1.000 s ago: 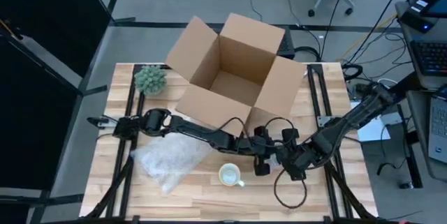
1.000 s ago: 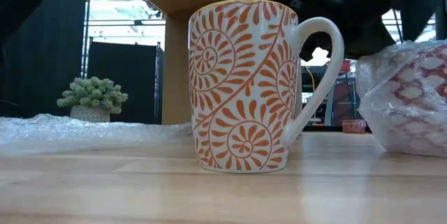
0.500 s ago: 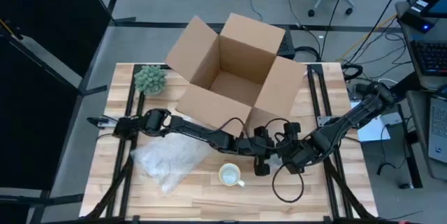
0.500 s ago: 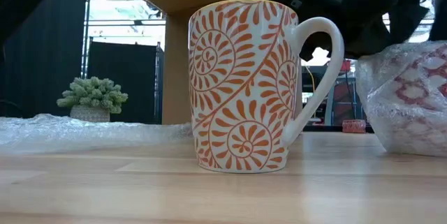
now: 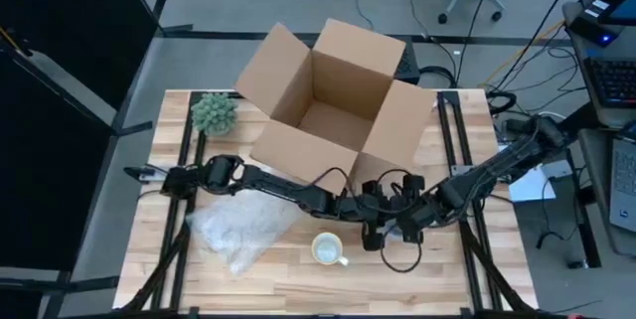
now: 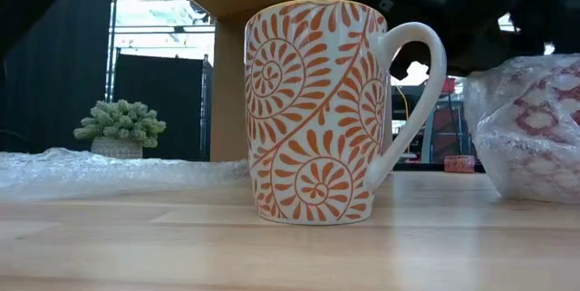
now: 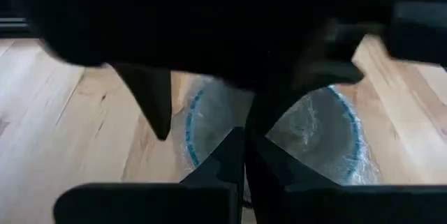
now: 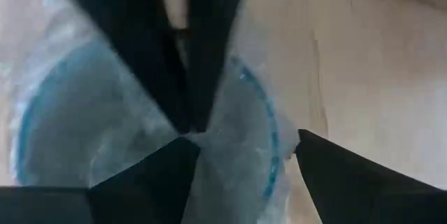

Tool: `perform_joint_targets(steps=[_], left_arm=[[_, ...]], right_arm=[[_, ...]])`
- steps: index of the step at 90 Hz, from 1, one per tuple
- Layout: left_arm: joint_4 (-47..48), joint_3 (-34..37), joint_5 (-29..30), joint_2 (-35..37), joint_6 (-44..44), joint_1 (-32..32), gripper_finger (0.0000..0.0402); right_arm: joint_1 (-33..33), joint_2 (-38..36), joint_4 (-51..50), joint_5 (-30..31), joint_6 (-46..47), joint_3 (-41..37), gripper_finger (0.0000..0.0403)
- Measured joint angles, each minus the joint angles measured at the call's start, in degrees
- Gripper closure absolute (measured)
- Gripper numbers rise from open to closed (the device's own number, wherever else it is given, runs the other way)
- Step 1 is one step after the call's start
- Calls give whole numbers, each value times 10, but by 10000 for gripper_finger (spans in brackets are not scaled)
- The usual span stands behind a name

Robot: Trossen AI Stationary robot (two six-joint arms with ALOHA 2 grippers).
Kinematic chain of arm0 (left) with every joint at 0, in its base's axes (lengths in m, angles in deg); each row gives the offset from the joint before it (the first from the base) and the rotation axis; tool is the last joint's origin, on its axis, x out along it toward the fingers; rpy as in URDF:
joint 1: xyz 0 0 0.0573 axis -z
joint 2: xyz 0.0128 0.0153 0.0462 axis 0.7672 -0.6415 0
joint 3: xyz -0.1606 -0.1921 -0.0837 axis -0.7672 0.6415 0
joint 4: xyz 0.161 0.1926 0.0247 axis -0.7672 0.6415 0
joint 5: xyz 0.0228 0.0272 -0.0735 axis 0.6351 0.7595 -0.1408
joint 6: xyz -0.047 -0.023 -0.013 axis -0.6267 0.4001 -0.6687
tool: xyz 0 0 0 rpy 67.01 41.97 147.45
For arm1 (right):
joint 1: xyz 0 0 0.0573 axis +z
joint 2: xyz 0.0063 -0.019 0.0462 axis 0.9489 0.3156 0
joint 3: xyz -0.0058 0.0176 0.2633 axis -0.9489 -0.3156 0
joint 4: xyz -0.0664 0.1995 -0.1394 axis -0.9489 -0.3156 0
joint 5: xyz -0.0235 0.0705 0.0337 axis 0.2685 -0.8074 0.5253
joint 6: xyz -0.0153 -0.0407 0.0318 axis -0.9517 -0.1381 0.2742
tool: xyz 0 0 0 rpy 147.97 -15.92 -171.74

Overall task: Wrap mug
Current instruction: Wrap the red mug with bubble wrap, then put the red wrapped mug into the box

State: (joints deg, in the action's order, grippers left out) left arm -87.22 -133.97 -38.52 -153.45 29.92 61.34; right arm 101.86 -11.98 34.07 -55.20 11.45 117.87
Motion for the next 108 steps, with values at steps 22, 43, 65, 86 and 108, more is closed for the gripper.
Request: perform_joint_targets(steps=[22, 43, 65, 86, 108], left_arm=[[-10, 0, 0, 0, 0, 0, 402], [-7, 0, 0, 0, 1, 0, 402], [-7, 0, 0, 0, 3, 0, 402], [-7, 0, 1, 0, 2, 0, 402], [-11, 0, 4, 0, 2, 0, 402]], right_arm=[[-23, -3, 55, -14, 9, -41, 174], [-14, -43, -92, -47, -32, 66, 174], [53, -93, -134, -58, -25, 134, 174], [111, -47, 0, -45, -22, 64, 174], [103, 66, 67, -28, -30, 21, 176]])
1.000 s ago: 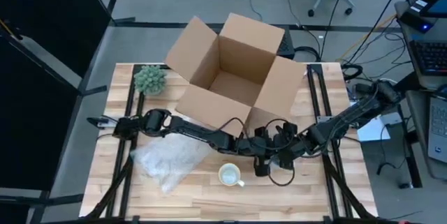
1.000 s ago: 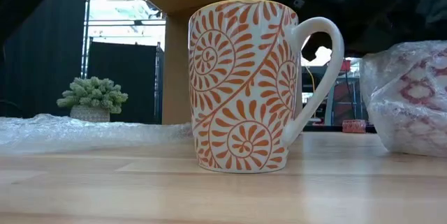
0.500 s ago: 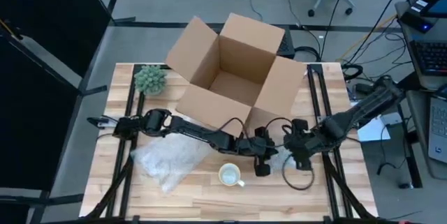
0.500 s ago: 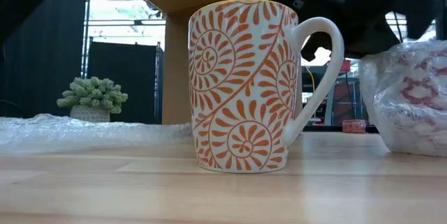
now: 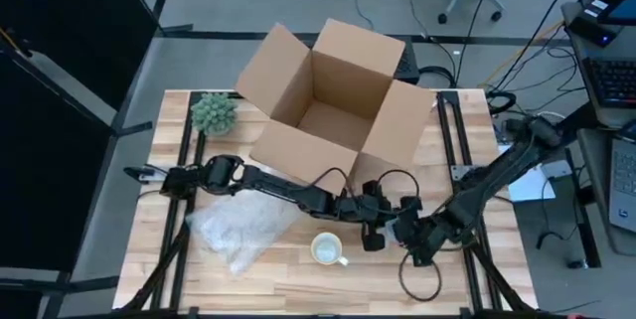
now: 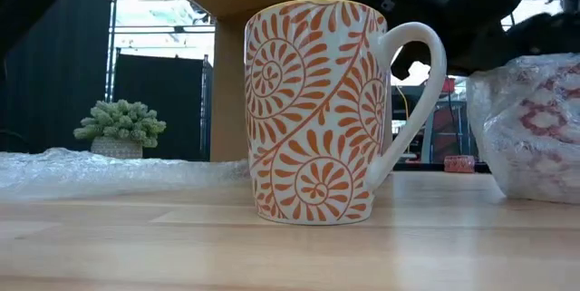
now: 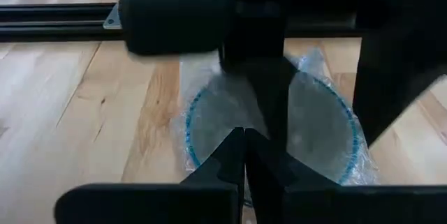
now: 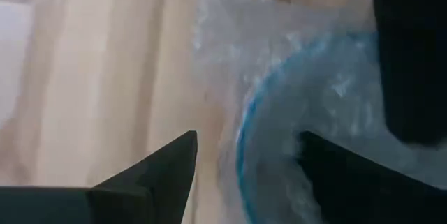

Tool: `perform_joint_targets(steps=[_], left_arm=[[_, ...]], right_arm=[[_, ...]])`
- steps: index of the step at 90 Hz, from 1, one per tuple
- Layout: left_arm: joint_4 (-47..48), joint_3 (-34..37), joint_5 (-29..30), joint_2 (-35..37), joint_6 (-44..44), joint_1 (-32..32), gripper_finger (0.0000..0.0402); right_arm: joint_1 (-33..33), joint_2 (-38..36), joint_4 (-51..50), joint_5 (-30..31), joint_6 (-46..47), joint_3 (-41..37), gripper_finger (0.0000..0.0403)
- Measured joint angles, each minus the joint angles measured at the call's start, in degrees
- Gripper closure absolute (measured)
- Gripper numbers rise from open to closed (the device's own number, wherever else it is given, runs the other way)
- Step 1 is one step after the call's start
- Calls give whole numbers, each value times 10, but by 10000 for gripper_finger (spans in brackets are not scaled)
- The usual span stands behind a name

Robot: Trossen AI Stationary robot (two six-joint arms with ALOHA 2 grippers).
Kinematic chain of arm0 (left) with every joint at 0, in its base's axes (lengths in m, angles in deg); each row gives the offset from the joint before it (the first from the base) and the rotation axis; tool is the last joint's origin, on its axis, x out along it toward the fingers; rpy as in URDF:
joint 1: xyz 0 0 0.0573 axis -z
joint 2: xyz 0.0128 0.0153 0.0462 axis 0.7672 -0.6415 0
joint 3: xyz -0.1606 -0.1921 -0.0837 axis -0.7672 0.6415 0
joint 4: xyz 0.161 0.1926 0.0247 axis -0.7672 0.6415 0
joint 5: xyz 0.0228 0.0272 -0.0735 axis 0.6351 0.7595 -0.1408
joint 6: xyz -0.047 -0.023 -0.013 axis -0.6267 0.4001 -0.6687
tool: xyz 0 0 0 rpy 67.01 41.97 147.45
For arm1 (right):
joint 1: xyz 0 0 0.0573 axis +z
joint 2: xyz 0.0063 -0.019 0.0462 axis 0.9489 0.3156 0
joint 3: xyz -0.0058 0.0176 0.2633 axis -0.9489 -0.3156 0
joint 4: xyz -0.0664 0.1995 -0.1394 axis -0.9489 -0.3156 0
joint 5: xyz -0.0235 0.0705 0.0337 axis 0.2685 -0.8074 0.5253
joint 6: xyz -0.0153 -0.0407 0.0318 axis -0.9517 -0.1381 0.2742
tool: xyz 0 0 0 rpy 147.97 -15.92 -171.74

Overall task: Wrap mug
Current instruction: Put the red wrapped mug into the box

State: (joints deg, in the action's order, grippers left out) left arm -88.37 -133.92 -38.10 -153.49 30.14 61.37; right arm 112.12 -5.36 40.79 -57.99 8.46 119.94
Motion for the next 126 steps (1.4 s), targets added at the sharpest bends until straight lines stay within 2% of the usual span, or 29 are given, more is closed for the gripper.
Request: perform_joint_targets(steps=[14, 27, 37, 48, 51, 67, 85, 102, 126], left_arm=[[-3, 0, 1, 0, 0, 0, 402], [-2, 0, 2, 0, 0, 4, 402], [-2, 1, 2, 6, 0, 7, 402], [-1, 1, 1, 17, 1, 13, 402], [11, 1, 0, 25, -1, 17, 402], [38, 2, 4, 61, 1, 40, 402], [70, 1, 24, 102, -3, 68, 402], [117, 2, 38, 142, -3, 101, 402], [168, 1, 80, 223, 12, 136, 402]], right_arm=[[0, 45, 9, 30, -33, 2, 187], [0, 55, 11, 25, -77, -1, 210], [0, 49, 7, 21, -77, -2, 270], [0, 48, 4, -17, -66, 2, 368], [2, 48, -4, -26, -66, 5, 380], [33, 42, -69, -34, -63, 44, 382], [85, 15, -121, -22, -66, 126, 388], [124, 2, -171, -12, -69, 250, 389], [134, 2, -233, 110, -200, 438, 389]])
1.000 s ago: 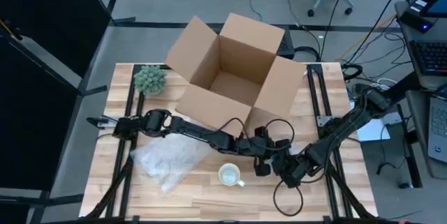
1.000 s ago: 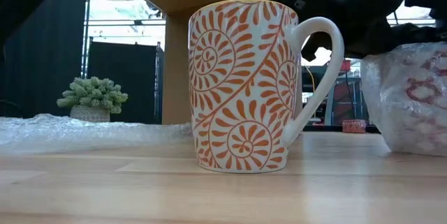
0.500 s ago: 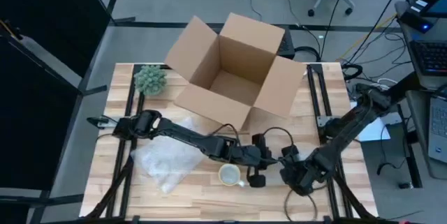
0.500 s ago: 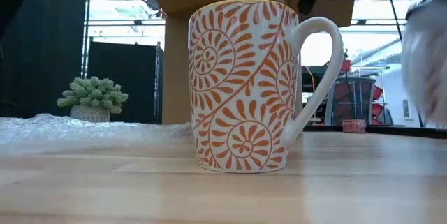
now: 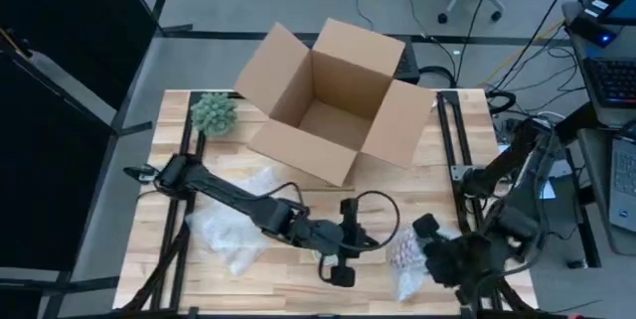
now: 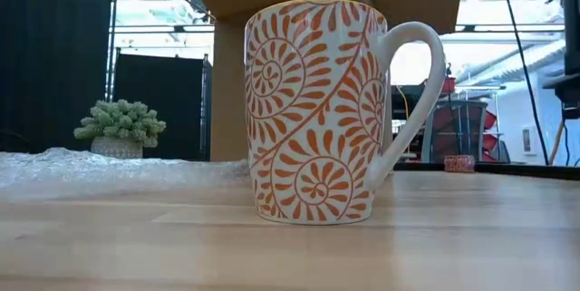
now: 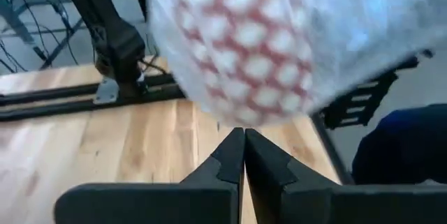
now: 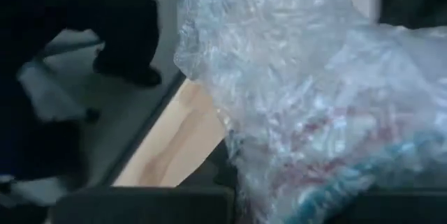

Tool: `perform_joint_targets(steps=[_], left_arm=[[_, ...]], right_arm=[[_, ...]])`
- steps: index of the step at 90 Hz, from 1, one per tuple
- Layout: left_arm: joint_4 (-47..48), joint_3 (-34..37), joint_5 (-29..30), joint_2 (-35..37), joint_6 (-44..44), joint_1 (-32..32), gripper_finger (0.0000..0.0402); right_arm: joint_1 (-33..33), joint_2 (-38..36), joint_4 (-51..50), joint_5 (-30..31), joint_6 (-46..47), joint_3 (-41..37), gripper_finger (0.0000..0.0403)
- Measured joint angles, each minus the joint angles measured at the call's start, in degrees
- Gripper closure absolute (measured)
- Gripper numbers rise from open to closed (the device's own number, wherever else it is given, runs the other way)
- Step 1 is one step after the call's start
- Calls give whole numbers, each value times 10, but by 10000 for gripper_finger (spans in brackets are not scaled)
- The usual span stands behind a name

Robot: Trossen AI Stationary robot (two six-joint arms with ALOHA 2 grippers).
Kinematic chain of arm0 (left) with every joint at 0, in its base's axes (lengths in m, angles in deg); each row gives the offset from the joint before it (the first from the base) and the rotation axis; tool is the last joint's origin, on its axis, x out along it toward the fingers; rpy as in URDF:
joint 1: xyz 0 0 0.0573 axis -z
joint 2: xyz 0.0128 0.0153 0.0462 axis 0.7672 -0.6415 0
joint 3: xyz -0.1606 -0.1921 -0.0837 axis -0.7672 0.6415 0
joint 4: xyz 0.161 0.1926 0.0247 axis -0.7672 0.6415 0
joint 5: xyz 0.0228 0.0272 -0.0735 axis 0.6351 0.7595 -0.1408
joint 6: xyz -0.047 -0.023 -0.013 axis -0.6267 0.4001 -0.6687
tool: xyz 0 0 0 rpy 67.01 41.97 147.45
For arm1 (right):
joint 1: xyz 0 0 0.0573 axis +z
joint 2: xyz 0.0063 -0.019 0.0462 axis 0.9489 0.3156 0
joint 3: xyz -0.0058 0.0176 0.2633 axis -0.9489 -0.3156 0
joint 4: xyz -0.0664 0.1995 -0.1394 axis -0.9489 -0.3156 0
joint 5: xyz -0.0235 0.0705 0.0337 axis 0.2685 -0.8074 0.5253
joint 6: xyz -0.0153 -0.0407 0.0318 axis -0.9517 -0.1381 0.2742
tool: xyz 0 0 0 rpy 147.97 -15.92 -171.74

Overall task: Wrap mug
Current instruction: Put the red wrapped mug into the box

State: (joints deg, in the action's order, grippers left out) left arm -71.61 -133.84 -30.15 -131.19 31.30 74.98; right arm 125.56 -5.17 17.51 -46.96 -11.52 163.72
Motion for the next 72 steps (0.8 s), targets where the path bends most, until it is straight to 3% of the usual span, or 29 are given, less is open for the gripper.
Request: perform_joint_targets(steps=[10, 22, 39, 47, 62, 72], left_arm=[[26, -1, 30, 40, 1, 15, 402], [71, -1, 109, 76, 17, 30, 402], [187, -1, 242, 111, 11, 41, 402], [237, -1, 265, 124, -13, 42, 402], [287, -1, 266, 128, -29, 36, 402], [296, -1, 266, 129, -31, 35, 402]], right_arm=[[-28, -1, -23, 53, -68, 63, 389], [-94, -13, -32, 100, -160, 113, 389], [-292, -47, -16, 96, -276, 150, 389], [-429, -49, 27, 38, -327, 151, 389], [-687, 2, 84, -169, -360, 150, 388], [-807, 69, 94, -251, -363, 150, 389]])
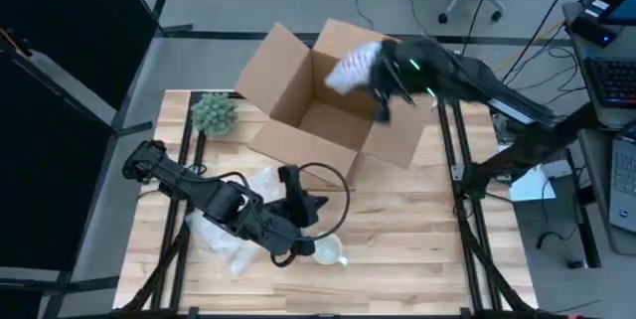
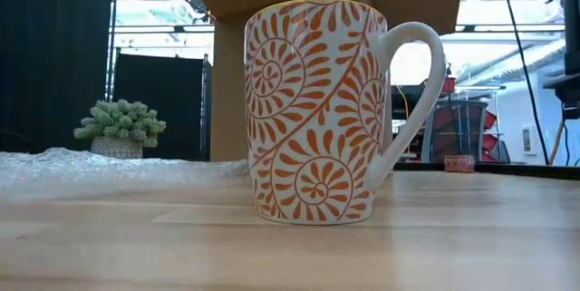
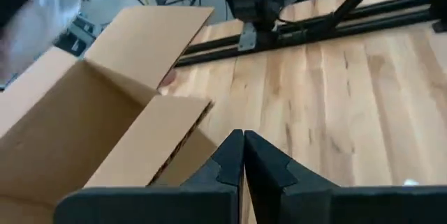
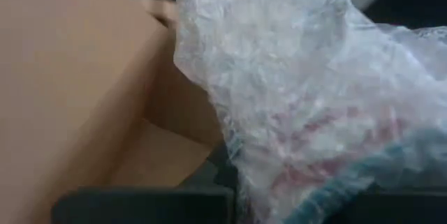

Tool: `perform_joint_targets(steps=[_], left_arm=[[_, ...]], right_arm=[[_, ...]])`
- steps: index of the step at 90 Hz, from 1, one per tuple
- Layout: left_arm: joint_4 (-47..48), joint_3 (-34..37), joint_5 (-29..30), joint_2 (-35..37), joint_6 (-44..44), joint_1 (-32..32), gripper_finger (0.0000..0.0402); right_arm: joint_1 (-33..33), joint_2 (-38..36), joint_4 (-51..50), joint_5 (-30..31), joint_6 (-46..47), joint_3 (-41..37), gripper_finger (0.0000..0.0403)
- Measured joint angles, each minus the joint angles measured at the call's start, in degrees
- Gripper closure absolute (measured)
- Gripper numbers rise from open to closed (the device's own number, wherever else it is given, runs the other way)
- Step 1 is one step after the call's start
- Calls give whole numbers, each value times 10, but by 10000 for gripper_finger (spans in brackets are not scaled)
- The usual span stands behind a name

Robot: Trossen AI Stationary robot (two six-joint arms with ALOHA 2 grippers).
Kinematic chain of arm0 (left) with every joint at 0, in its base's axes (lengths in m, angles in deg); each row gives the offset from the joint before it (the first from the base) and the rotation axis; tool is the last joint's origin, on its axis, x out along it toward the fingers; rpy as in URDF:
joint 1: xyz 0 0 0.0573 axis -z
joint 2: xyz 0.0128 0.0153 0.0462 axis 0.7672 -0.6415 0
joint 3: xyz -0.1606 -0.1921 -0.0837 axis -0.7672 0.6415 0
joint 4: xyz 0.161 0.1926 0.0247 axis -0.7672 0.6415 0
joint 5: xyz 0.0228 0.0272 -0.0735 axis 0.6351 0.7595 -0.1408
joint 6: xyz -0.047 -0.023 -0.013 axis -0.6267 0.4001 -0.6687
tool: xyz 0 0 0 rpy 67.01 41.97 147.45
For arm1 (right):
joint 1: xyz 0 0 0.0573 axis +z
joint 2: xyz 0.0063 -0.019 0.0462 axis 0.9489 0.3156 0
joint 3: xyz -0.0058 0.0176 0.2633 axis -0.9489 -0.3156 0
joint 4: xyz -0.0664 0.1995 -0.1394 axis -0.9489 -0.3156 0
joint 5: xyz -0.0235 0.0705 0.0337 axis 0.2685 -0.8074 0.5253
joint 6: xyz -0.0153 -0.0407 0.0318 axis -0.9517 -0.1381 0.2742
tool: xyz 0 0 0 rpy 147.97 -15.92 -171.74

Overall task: Wrap mug
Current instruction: Put the red wrapped mug into the box

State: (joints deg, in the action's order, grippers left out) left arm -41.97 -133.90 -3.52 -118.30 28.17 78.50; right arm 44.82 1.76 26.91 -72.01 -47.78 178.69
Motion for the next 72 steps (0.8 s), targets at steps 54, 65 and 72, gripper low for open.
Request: perform_joint_targets(steps=[54, 65, 72], left_arm=[[8, 0, -7, 0, 1, -3, 402], [10, 0, -7, 0, 0, -3, 402], [10, 0, -7, 0, 0, -3, 402]], right_arm=[[-63, 269, -112, -101, 8, -1, 389], [-65, 298, -114, -98, 11, -1, 384], [-68, 314, -115, -94, 16, -1, 371]])
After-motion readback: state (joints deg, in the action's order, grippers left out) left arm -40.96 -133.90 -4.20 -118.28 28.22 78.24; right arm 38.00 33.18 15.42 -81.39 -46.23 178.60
